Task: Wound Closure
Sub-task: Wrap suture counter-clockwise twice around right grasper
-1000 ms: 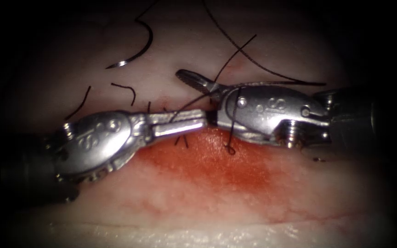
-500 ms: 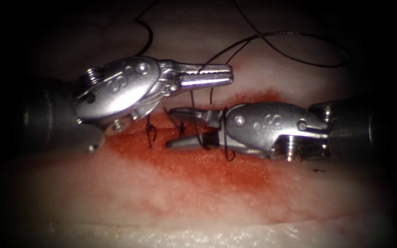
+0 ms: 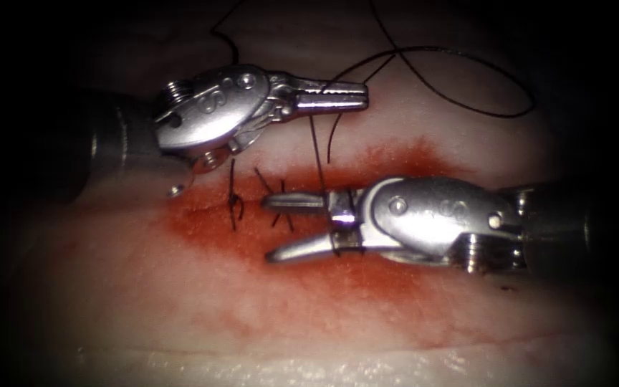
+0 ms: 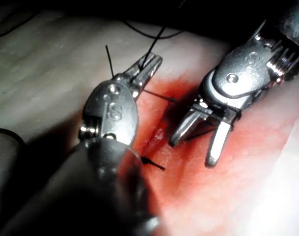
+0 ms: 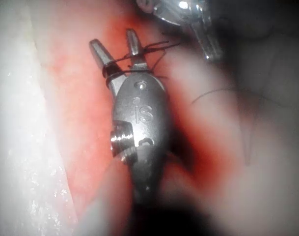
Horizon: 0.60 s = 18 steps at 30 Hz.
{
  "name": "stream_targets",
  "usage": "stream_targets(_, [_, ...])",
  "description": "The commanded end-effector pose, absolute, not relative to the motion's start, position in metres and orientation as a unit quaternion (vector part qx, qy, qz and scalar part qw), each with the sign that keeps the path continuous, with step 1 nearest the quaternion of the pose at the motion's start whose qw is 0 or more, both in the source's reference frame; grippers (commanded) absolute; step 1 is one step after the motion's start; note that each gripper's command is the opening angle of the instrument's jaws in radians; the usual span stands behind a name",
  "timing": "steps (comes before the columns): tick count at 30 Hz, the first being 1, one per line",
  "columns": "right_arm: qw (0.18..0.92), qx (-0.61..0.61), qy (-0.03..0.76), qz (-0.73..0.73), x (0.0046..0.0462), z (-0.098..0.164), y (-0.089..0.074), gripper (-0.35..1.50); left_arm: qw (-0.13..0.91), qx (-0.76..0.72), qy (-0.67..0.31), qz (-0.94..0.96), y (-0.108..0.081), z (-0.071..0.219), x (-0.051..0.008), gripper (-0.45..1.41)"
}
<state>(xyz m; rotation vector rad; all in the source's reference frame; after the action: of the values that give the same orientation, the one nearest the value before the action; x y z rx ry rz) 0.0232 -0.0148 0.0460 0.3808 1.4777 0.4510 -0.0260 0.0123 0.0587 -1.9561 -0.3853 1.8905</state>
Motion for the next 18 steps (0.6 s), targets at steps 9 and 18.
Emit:
stream_targets(9, [0.638,0.113,0.708,0.281,0.0223,0.0478,-0.0147,0.69,0.189,-0.71,-0.139,0.664,0.0093,0.0617,-0.0252,-0.45])
stream_targets(18, [0.578,0.066,0.718,0.381,0.0199,0.0493,-0.0139,0.59,0.197,-0.714,-0.116,0.662,0.0061,0.0616,-0.0238,-0.45])
